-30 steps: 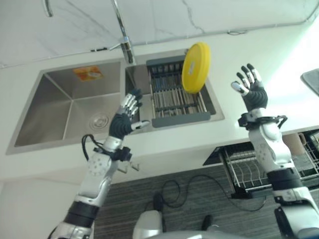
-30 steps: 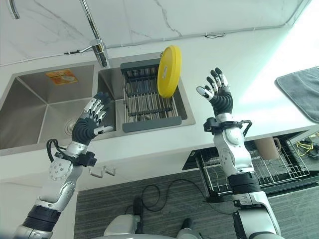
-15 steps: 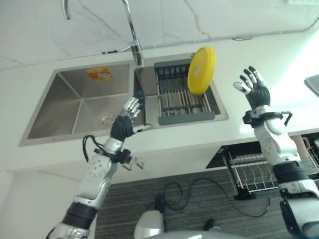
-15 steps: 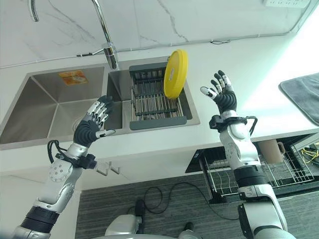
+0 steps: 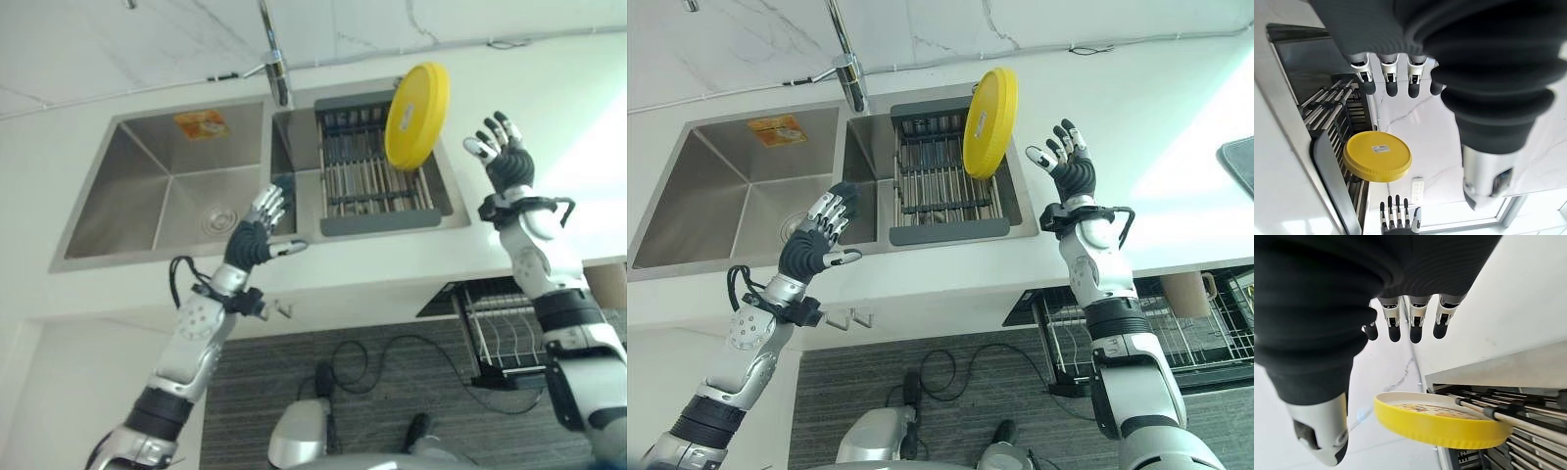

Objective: Place the dishes in the dishwasher.

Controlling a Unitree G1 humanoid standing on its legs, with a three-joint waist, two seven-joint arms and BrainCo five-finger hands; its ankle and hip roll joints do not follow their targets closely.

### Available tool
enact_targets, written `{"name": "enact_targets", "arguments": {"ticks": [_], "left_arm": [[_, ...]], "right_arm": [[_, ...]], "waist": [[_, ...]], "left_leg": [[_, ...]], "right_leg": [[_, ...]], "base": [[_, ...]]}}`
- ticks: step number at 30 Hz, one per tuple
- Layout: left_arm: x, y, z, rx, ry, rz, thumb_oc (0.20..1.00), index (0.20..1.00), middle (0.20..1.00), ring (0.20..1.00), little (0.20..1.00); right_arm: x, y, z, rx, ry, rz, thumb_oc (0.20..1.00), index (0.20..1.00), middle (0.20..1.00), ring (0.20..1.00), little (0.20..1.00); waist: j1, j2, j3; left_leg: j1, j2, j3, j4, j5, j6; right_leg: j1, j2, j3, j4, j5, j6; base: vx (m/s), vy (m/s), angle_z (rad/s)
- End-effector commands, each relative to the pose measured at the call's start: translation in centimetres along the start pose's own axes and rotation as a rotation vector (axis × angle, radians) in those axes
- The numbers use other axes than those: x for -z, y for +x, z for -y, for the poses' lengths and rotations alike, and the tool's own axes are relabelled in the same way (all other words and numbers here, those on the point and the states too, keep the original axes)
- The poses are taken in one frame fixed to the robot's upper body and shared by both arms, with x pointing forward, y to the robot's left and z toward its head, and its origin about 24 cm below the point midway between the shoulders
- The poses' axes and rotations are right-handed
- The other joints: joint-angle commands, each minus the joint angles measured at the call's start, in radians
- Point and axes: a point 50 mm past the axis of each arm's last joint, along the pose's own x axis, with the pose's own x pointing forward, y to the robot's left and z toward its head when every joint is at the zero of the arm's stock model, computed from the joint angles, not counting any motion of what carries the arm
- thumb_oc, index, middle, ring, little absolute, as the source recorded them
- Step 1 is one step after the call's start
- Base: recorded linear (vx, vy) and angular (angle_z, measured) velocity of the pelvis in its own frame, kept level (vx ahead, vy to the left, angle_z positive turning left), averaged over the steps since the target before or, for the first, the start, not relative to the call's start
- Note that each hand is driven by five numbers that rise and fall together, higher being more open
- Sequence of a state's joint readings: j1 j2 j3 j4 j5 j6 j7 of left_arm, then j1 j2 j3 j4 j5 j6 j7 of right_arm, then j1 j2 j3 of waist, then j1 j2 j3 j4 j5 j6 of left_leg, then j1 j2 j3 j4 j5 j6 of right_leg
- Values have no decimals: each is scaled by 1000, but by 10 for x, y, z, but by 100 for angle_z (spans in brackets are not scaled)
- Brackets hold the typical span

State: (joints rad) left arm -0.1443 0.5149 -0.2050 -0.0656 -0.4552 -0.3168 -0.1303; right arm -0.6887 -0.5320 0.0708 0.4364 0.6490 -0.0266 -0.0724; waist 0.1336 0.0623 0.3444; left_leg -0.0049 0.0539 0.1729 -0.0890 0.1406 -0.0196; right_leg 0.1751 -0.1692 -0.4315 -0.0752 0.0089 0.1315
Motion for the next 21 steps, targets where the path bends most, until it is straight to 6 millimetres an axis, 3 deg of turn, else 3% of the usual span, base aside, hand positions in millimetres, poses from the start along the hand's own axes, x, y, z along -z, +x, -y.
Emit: {"name": "enact_targets", "arguments": {"ticks": [1,21], "left_arm": [[-18,13,0,16,6,130,1000,1000,1000,1000,1000],[-22,17,3,26,11,168,1000,1000,1000,1000,1000]], "right_arm": [[-57,18,-5,-55,-54,183,1000,1000,1000,1000,1000],[-87,26,-31,-154,-267,273,1000,1000,1000,1000,1000]], "waist": [[36,2,-19],[48,6,34]], "left_leg": [[-23,14,-74,95,-107,-50],[-59,7,-94,120,-106,-45]], "right_leg": [[-129,-59,39,187,-50,11],[-179,-69,40,246,-63,5]], "base": [[-71,11,1],[-4,-1,3]]}}
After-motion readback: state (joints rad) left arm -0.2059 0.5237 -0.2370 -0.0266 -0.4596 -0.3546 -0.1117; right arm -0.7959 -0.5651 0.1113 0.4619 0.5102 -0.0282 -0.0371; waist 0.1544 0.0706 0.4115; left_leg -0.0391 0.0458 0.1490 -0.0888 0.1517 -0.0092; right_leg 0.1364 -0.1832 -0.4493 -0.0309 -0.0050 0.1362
